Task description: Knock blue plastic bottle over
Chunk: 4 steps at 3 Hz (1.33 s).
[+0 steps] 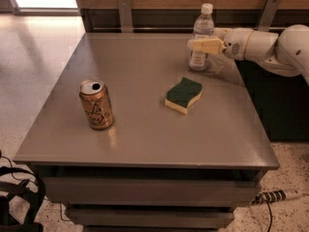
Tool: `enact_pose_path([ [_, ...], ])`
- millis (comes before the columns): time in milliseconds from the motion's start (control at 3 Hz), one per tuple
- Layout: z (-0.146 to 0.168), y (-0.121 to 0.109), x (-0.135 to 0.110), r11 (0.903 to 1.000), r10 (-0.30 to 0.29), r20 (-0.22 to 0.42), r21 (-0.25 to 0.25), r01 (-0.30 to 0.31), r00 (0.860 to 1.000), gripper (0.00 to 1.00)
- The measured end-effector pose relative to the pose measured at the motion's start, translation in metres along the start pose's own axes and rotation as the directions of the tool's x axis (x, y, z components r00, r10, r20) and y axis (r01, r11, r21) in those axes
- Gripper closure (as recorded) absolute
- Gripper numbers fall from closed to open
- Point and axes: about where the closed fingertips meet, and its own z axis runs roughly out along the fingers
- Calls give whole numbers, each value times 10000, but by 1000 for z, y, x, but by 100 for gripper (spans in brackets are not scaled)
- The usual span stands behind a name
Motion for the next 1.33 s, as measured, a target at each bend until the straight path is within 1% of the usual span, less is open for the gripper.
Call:
enact_pose_path([
  [667,5,3,0,10000,11,0,-89,-11,10000,75],
  [1000,9,7,-13,9991,-380,-517,-230,369,9979,100],
  [1333,1,7,-33,9933,-1158,-1895,-158,1149,9750,100],
])
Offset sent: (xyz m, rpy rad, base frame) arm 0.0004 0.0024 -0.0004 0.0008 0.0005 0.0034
